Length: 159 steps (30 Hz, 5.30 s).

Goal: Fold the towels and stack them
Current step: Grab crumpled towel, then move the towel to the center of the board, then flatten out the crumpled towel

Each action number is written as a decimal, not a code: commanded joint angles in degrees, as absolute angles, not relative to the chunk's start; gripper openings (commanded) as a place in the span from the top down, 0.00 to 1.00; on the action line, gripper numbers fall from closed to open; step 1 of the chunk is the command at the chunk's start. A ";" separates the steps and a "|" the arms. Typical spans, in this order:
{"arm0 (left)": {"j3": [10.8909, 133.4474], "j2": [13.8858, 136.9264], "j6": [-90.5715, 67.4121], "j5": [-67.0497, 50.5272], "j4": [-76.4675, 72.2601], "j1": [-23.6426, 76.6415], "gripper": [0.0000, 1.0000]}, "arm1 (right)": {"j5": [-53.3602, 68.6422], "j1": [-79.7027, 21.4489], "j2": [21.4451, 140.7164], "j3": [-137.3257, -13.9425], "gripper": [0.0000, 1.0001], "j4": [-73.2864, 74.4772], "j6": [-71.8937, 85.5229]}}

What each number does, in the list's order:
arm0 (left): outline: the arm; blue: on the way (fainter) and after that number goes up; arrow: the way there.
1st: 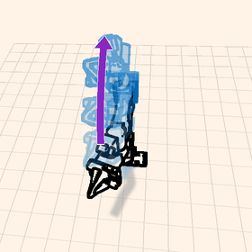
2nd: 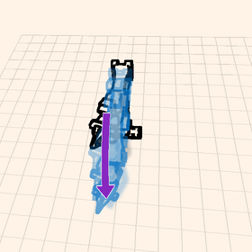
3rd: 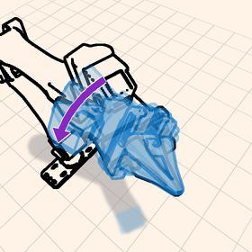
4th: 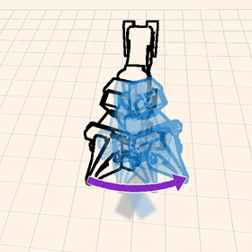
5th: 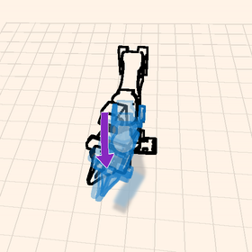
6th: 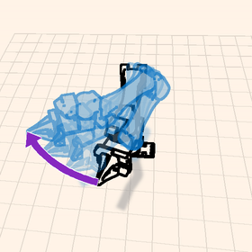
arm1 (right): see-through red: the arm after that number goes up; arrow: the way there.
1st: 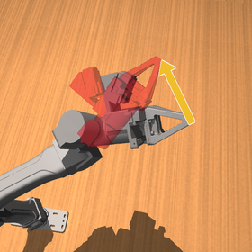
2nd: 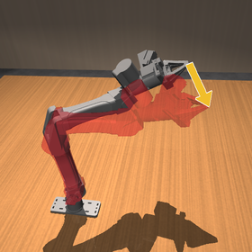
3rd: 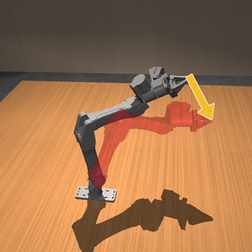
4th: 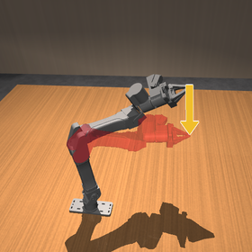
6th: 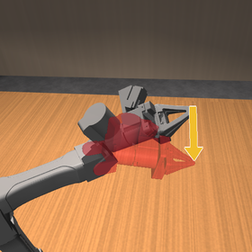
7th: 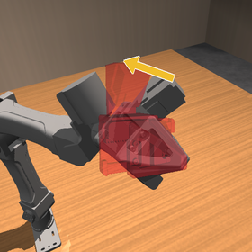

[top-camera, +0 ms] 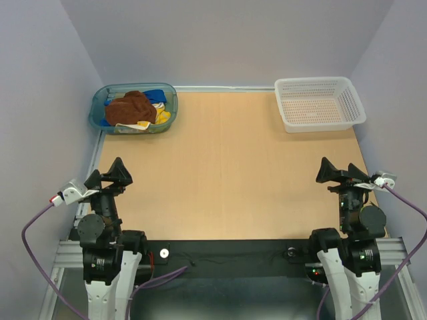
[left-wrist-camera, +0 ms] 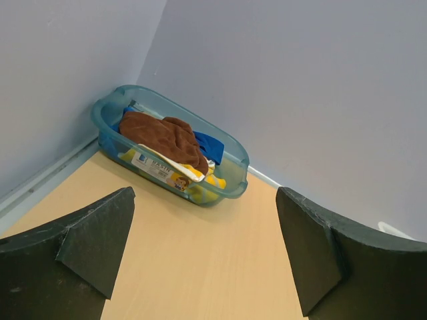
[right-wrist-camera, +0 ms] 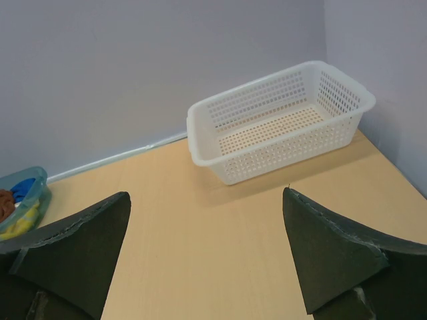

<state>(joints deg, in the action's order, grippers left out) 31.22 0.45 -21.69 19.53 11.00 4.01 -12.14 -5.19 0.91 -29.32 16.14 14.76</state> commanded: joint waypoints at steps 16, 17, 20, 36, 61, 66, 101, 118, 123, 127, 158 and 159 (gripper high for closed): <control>36.64 30.02 -30.06 19.77 2.11 3.43 0.01 | -15.38 -7.29 0.18 -30.50 0.00 16.43 15.91; 40.22 33.89 -30.32 20.04 2.20 3.43 0.01 | -15.64 -8.08 0.18 -30.50 0.00 16.52 15.91; 48.32 48.74 -29.89 19.34 2.55 3.43 0.02 | -16.43 -9.22 0.18 -30.15 0.00 16.70 16.26; 99.99 107.99 -22.68 27.51 11.43 3.25 0.16 | -17.40 -11.34 0.79 -29.44 0.00 16.87 17.14; 108.54 128.41 -24.00 30.94 15.03 -2.20 0.45 | -14.06 -11.43 5.36 -29.71 0.00 16.87 15.82; 108.28 129.11 -23.03 29.53 14.24 -2.37 0.52 | -13.19 -11.42 6.24 -29.80 0.00 16.79 15.73; 123.13 98.37 -20.48 20.75 21.53 9.65 1.00 | -6.70 -11.34 13.61 -35.58 0.00 16.79 15.21; 73.70 67.62 -30.84 -1.56 6.63 41.82 0.85 | 8.35 -11.42 34.01 -53.62 0.00 17.23 15.55; 53.30 63.72 -39.27 -4.48 0.27 57.19 0.60 | 11.95 -11.42 38.74 -52.39 0.00 17.31 16.87; 51.24 63.98 -37.36 -1.41 -2.38 66.43 0.47 | 16.16 -11.42 44.46 -51.42 0.00 17.23 18.02; 52.91 95.44 -37.09 3.25 -0.44 34.81 0.53 | 11.42 -24.25 91.23 -61.26 0.28 13.54 12.31; 53.35 95.97 -37.09 3.43 -0.27 34.89 0.54 | 11.34 -24.34 91.58 -61.26 0.28 13.45 12.22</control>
<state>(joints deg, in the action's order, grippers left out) 50.37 94.72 -38.06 3.44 0.75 34.98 12.67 -23.38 90.41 -59.20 17.78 13.34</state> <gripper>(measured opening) 0.470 0.721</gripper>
